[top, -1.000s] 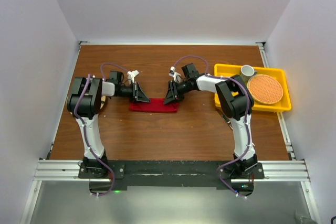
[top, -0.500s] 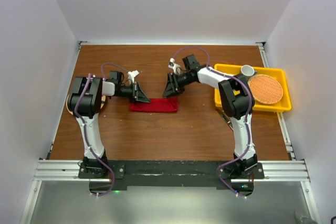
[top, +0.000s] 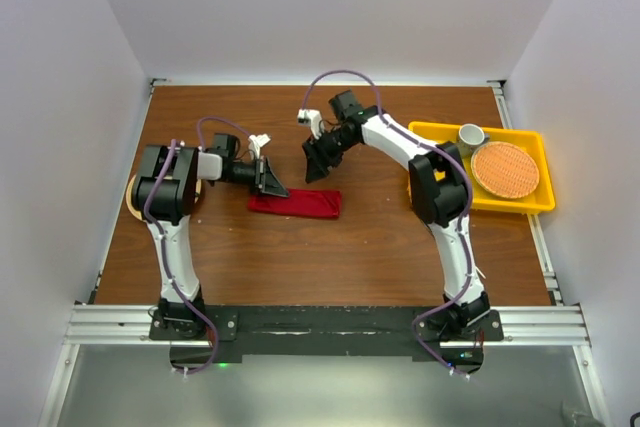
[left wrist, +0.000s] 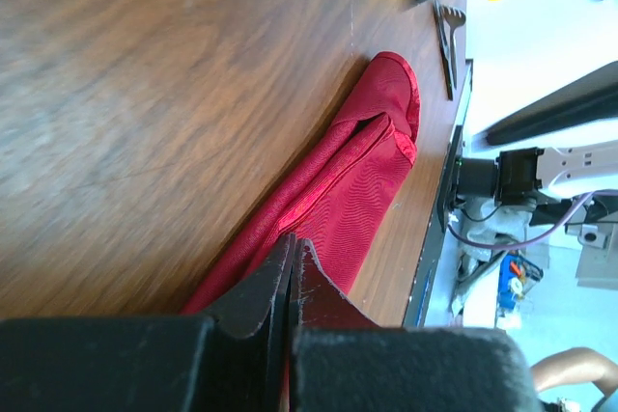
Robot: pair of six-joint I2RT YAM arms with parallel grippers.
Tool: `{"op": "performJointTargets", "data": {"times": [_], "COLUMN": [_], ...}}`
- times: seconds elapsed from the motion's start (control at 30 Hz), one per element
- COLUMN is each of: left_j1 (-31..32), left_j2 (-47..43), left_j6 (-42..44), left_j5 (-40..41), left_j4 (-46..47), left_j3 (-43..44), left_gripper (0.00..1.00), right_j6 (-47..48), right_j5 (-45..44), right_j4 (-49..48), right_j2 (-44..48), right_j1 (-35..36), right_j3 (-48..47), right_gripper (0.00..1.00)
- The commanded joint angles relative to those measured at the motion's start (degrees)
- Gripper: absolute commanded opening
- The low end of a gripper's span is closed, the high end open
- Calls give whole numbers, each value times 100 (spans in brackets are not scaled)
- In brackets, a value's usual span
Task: Fold the napkin into a case and place the utensils inside
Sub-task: Pick up the smaller rectangle-folded napkin from the center of the board.
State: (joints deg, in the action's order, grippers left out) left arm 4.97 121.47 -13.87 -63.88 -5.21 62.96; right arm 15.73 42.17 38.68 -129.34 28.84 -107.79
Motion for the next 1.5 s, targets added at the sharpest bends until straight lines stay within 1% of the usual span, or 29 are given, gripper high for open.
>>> {"op": "performJointTargets", "data": {"times": [0.0, 0.2, 0.33, 0.4, 0.47, 0.7, 0.8, 0.9, 0.93, 1.03, 1.07, 1.2, 1.27, 1.3, 1.33, 1.37, 1.4, 1.47], "left_j1": [153, 197, 206, 206, 206, 206, 206, 206, 197, 197, 197, 197, 171, 153, 101, 74, 39, -66], "left_j2": [439, 456, 474, 474, 465, 457, 465, 474, 474, 457, 448, 316, 107, -8, -140, -428, -579, -1000], "left_j6": [701, 693, 684, 675, 675, 649, 649, 640, 640, 596, 570, 473, 342, 254, 157, 35, 7, -89], "left_j5": [1237, 1255, 1281, 1281, 1299, 1308, 1316, 1325, 1325, 1343, 1334, 1194, 1062, 922, 851, 798, 746, 684], "left_j4": [-463, -481, -463, -463, -454, -428, -402, -393, -393, -358, -340, -209, -24, 63, 308, 389, 433, 433], "left_j3": [-82, -82, -73, -64, -64, -91, -108, -117, -117, -126, -126, -135, -152, -178, -196, -188, -135, -74], "left_gripper": [0, 0, 0, 0, 0, 0, 0, 0, 0, 0, 0, 0, 9, 19, 25, 29, 35, 41], "right_j6": [686, 835, 932, 1020, 1029, 1012, 872, 757, 739, 686, 677, 616, 546, 519, 510, 493, 493, 519], "right_j5": [-157, -192, -105, 36, 98, 221, 151, 81, 81, 54, 54, 19, -42, -138, -209, -270, -393, -718], "right_j4": [360, 527, 623, 921, 1132, 1371, 1353, 1336, 1336, 1292, 1292, 1336, 1117, 1029, 863, 774, 677, 282], "right_j2": [-276, -487, -592, -724, -838, -1014, -1137, -1251, -1260, -1243, -1243, -1050, -761, -646, -541, -314, -181, 248], "right_j1": [139, 253, 271, 271, 280, 289, 280, 280, 280, 280, 280, 271, 271, 280, 280, 280, 280, 280], "right_j3": [-181, -112, 21, -58, -102, -146, -216, -366, -401, -427, -453, -410, -209, -147, -85, 37, 126, 397], "right_gripper": [64, 59, 52, 50, 49, 45, 39, 30, 23, 11, 0, 0, 0, 0, 0, 0, 0, 0]}}
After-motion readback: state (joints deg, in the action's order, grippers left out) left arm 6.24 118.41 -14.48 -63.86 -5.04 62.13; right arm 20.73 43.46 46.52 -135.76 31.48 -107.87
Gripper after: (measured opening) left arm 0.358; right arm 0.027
